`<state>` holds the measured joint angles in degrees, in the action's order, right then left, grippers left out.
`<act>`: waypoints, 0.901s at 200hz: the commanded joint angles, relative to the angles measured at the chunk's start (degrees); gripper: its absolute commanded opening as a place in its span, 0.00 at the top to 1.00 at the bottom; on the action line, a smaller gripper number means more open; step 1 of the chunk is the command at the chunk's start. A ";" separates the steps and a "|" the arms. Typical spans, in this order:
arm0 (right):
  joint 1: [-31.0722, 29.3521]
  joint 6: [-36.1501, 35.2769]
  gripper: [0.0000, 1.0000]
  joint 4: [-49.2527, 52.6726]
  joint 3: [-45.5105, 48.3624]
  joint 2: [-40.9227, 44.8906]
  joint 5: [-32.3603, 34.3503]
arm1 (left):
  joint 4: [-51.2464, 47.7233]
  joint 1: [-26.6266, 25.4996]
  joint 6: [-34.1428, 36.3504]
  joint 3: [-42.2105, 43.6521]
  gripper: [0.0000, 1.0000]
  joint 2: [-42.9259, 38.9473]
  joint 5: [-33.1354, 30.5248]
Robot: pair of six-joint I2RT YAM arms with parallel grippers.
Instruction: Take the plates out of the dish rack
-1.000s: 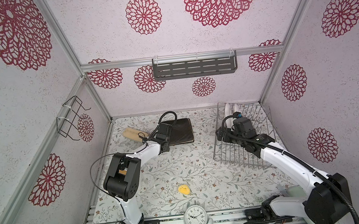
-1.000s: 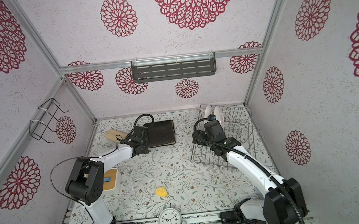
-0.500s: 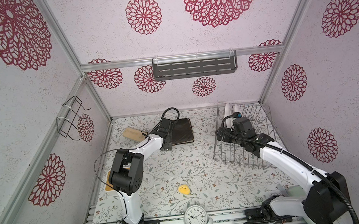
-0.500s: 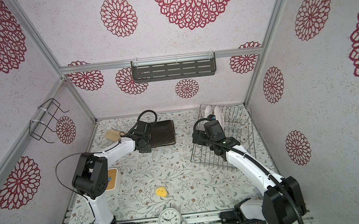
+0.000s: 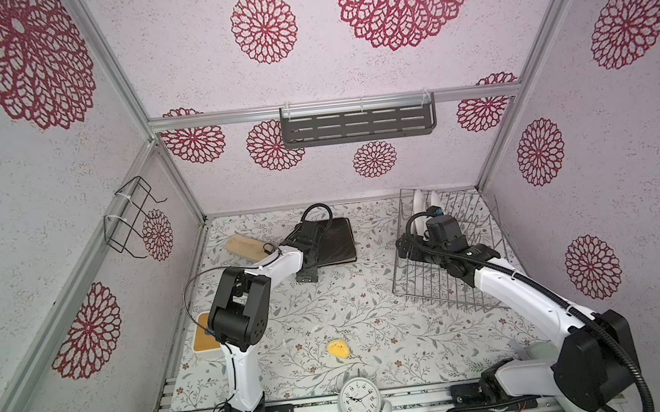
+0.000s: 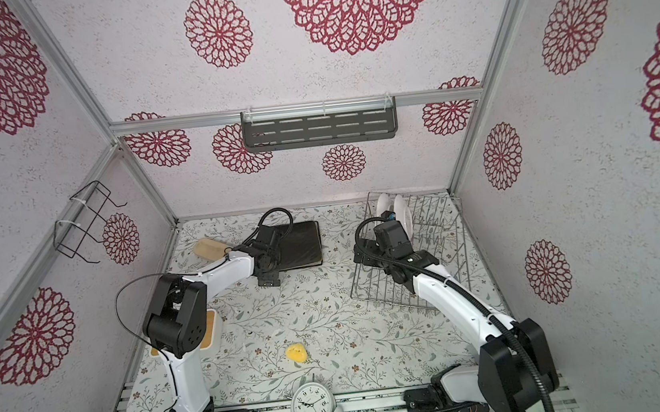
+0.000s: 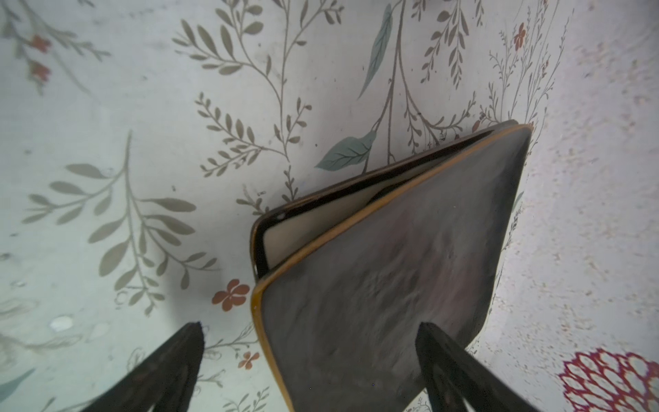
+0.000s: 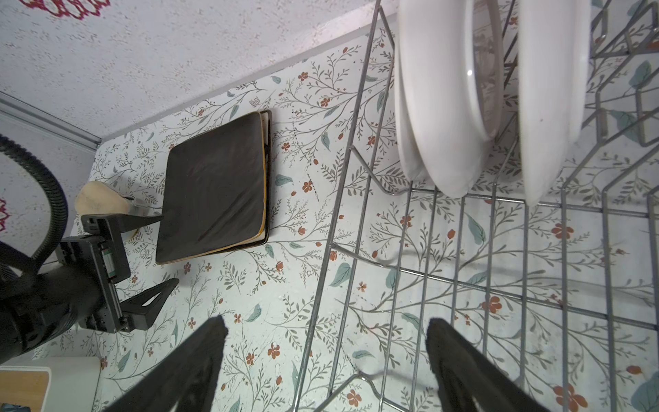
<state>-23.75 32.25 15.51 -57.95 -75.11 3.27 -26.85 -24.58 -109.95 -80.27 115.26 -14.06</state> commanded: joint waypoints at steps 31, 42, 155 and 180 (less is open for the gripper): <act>0.70 -1.58 0.09 -0.92 -3.03 -0.98 0.21 | -1.48 0.95 0.24 -2.31 0.03 0.75 -1.33; 0.67 -1.57 0.09 -0.92 -3.21 -1.22 0.12 | -1.75 1.11 0.40 -2.68 0.03 0.90 -1.39; 1.07 -1.69 0.09 -0.35 -4.54 -1.88 -0.09 | -4.05 1.77 2.14 -4.80 0.03 0.93 -3.28; 1.07 -1.56 0.09 -0.46 -4.45 -1.88 -0.03 | -4.34 1.90 2.70 -4.90 0.03 0.41 -3.95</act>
<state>-23.00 31.88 15.31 -60.86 -77.14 3.16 -29.54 -23.18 -108.49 -83.64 115.52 -16.25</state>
